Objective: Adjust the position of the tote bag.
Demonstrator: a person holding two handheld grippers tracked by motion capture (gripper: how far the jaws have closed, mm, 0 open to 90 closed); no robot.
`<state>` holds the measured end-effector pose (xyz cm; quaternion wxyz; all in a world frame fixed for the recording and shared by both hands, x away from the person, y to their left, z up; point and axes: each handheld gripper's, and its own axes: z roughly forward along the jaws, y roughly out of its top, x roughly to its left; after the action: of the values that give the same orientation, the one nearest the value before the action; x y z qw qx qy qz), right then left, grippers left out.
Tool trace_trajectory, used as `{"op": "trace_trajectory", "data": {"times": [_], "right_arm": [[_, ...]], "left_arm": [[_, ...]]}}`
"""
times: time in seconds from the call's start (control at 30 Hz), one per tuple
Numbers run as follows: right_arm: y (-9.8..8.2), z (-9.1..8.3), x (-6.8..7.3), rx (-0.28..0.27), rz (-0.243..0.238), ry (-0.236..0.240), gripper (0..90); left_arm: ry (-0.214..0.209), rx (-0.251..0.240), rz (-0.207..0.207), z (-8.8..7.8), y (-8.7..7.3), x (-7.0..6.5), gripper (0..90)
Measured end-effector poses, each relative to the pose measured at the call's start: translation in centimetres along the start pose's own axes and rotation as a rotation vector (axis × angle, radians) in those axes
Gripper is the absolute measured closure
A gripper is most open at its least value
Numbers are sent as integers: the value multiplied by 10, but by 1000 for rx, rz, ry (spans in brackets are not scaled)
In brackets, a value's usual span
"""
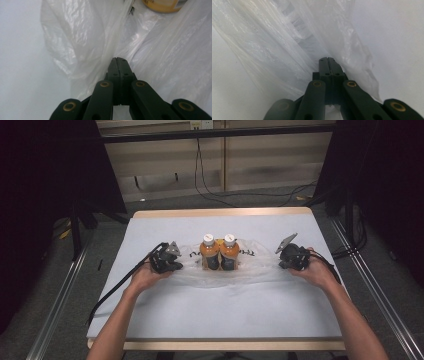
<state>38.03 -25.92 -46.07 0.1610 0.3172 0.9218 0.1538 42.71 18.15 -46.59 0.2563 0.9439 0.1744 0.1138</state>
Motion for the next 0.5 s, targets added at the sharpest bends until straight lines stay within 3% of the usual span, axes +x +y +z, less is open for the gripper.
{"op": "trace_trajectory", "data": {"times": [0.5], "right_arm": [[4,3,-8,7,25,-8,900]], "left_arm": [[9,52,39,-10,-9,-2,900]]}}
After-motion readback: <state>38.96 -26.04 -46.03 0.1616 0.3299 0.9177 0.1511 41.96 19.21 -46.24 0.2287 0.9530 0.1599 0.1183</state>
